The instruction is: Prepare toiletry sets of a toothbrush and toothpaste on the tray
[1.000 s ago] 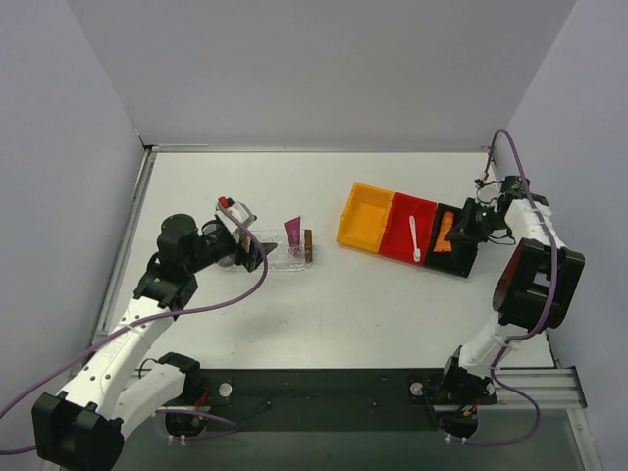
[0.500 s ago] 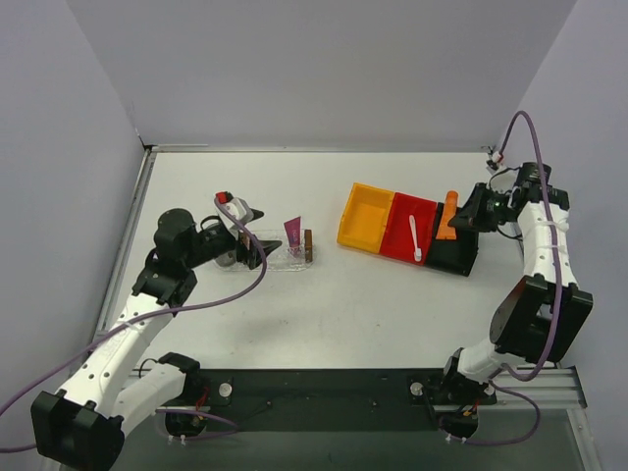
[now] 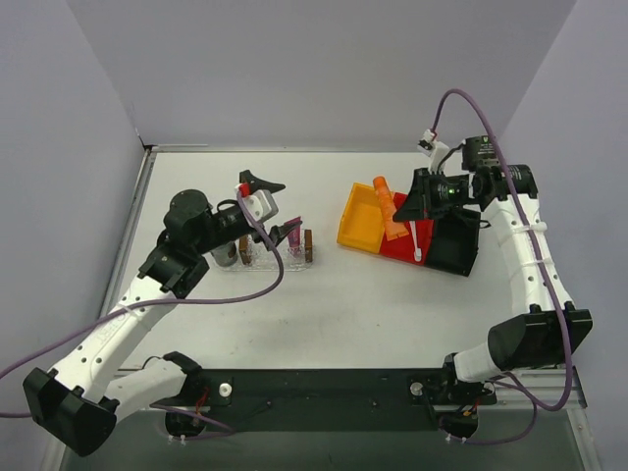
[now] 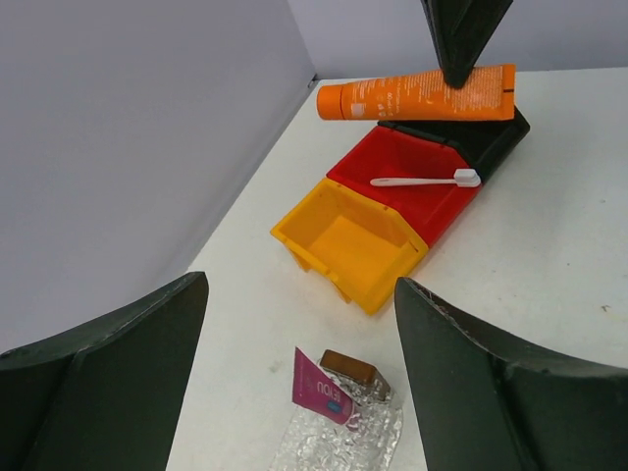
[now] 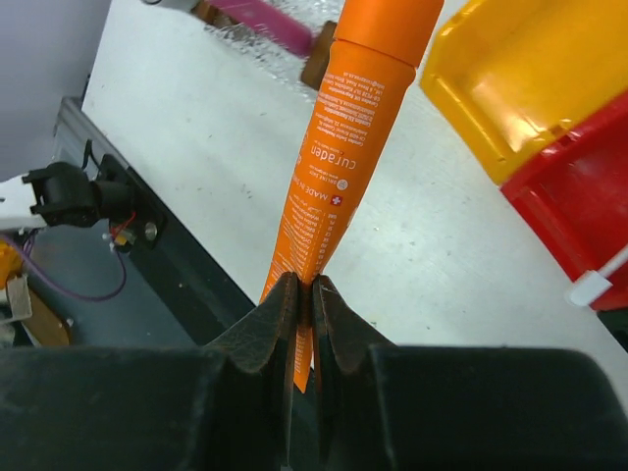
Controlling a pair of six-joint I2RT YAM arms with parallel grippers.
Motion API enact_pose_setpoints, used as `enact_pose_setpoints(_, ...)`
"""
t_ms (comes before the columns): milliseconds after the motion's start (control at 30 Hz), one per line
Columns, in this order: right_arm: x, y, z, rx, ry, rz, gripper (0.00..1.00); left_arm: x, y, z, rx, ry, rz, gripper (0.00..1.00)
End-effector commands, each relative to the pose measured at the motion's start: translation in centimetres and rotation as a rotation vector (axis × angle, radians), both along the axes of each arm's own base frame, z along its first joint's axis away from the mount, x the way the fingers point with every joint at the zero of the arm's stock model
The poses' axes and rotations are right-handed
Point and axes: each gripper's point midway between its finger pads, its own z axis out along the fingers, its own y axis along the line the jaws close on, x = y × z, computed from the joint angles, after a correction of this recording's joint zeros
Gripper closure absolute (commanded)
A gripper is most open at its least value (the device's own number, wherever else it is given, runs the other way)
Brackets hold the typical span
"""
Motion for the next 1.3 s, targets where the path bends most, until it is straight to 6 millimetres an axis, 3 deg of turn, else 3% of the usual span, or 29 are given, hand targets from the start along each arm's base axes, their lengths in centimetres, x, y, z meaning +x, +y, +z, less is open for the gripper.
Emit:
enact_pose_setpoints(0,-2.3,3.2,2.4,0.060,-0.009,0.135,1.00,1.0,-0.4,2.2,0.049,-0.128,0.034,0.13)
enact_pose_setpoints(100,-3.2,5.0,2.3,0.057,-0.003,0.209,1.00,1.6,-0.9,2.8,0.087,-0.176,0.045,0.13)
enact_pose_setpoints(267,-4.1,7.2,2.5,0.074,0.016,0.295,1.00,2.3,-1.6,1.3,0.221,-0.185,0.041,0.13)
enact_pose_setpoints(300,-4.2,7.5,2.3,0.076,0.027,0.307,1.00,2.5,-1.7,2.0,0.240,-0.221,0.041,0.13)
enact_pose_setpoints(333,-4.2,7.8,2.3,0.078,0.028,0.319,1.00,2.6,-2.0,1.2,0.275,-0.207,0.031,0.12)
enact_pose_setpoints(400,-4.4,8.5,2.4,0.083,0.037,0.342,1.00,3.0,-2.1,2.0,0.308,-0.247,0.034,0.12)
enact_pose_setpoints(600,-4.7,10.6,3.2,0.122,0.079,0.412,1.00,3.2,-2.8,1.8,0.396,-0.294,-0.015,0.12)
enact_pose_setpoints(867,-6.0,12.4,3.5,0.110,0.125,0.506,1.00,2.0,-3.2,-1.9,0.553,-0.351,-0.113,0.11)
enact_pose_setpoints(1100,-6.6,13.4,3.4,0.109,0.128,0.543,1.00,1.8,-3.6,-3.1,0.607,-0.377,-0.138,0.10)
enact_pose_setpoints(1267,-7.2,13.6,3.7,0.117,0.129,0.562,1.00,1.9,-3.9,-5.1,0.668,-0.395,-0.158,0.10)
